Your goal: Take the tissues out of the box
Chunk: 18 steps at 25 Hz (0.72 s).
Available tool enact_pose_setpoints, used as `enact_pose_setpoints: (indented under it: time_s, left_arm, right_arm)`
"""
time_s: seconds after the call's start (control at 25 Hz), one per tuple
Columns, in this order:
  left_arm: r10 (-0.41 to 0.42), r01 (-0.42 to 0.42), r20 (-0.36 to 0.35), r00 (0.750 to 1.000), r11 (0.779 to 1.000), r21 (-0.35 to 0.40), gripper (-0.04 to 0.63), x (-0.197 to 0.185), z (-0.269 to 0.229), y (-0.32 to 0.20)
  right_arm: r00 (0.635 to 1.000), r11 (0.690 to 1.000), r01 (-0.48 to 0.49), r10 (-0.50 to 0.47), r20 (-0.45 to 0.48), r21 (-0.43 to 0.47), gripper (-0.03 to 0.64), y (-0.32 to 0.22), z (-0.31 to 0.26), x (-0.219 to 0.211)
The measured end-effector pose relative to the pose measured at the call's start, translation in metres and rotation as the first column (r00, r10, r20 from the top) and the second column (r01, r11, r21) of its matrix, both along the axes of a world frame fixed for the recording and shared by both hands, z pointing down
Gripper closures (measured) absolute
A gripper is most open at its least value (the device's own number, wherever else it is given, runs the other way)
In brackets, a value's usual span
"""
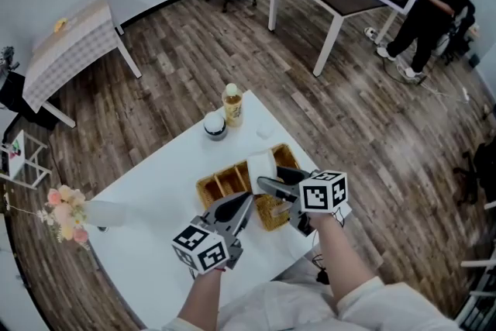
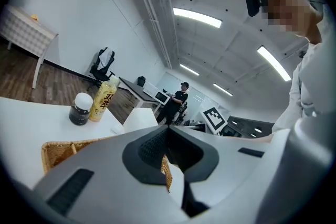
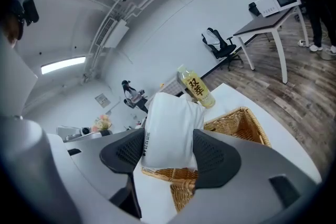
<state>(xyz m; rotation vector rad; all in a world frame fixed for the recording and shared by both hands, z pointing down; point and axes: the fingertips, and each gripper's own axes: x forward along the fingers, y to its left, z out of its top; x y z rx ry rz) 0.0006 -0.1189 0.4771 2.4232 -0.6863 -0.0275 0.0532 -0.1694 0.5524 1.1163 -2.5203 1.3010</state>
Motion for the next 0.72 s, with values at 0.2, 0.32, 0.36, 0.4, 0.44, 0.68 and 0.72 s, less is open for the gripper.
enact_pose_setpoints:
  time_s: [0.2, 0.32, 0.36, 0.4, 0.44, 0.68, 0.72]
  left_arm:
    - [-0.063, 0.062, 0.016, 0.998, 0.998, 0.020, 0.594, -0.018, -0.010, 0.002]
    - [-0.107, 0.107, 0.021, 0.994, 0.994, 0.031, 0.594, -0.029, -0.018, 0.003]
    - [-0.122, 0.121, 0.023, 0.992, 0.992, 0.035, 0.594, -0.032, -0.020, 0.003]
    - [-0.137, 0.136, 0.023, 0.990, 0.990, 0.040, 0.594, -0.036, -0.022, 0.003]
    - [-0.151, 0.150, 0.023, 0.988, 0.988, 0.045, 0.594, -0.041, -0.024, 0.003]
    - [-0.214, 0.212, 0.022, 0.977, 0.975, 0.070, 0.594, -0.059, -0.037, 0.005]
    - [-0.224, 0.222, 0.024, 0.974, 0.972, 0.071, 0.594, -0.062, -0.038, 0.005]
  right_arm:
    - [0.988, 0.999, 0.038, -0.042, 0.146, 0.034, 0.313, 0.000, -0.030, -0.017]
    - [0.970, 0.995, 0.065, -0.080, 0.229, 0.072, 0.313, 0.000, -0.052, -0.026]
    - [0.961, 0.993, 0.076, -0.096, 0.258, 0.087, 0.313, -0.001, -0.060, -0.030]
    - [0.953, 0.991, 0.089, -0.114, 0.281, 0.102, 0.313, -0.001, -0.068, -0.035]
    - [0.945, 0.988, 0.102, -0.133, 0.299, 0.119, 0.313, -0.002, -0.076, -0.040]
    - [0.911, 0.957, 0.194, -0.257, 0.324, 0.213, 0.313, 0.004, -0.111, -0.065]
    - [0.902, 0.953, 0.206, -0.273, 0.334, 0.221, 0.313, 0.005, -0.114, -0.069]
